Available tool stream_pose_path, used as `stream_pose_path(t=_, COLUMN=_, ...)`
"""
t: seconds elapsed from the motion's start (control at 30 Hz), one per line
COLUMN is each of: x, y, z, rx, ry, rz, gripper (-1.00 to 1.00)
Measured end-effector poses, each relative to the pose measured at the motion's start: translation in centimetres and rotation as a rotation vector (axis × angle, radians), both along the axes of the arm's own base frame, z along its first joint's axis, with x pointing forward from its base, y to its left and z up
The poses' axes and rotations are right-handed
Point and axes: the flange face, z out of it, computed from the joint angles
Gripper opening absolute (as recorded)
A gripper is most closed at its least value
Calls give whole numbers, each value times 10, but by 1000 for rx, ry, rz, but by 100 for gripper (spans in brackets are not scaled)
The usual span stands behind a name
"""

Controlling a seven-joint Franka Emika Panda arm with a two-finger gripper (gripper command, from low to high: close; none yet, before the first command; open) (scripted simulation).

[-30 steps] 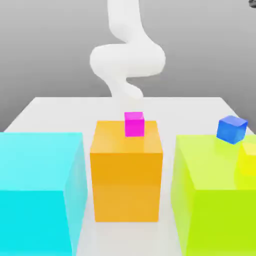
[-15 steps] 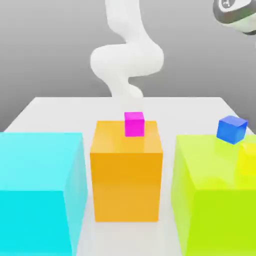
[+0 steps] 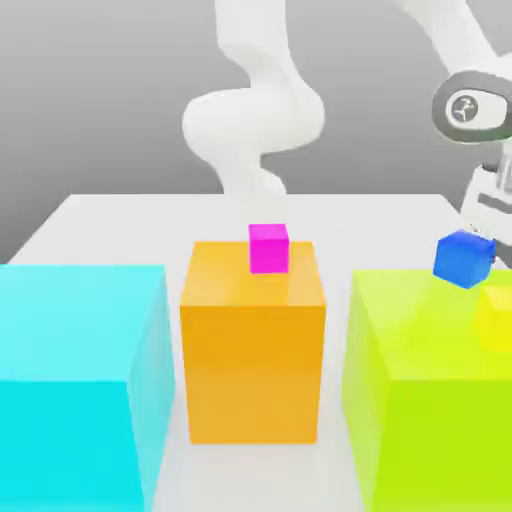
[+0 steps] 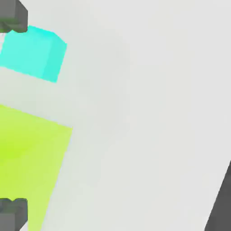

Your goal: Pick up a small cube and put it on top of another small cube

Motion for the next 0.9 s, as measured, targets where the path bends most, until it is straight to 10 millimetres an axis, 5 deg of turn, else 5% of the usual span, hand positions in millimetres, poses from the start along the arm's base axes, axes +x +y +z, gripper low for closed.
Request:
stream_pose_path(t=0.63, x=-29, y=-61, z=-84, rx=-17, ry=69, rz=1052, gripper=0)
stream_pose_path(t=0.9, x=-25, y=-58, z=-110, rx=-2, ry=57, rz=1089, gripper=0)
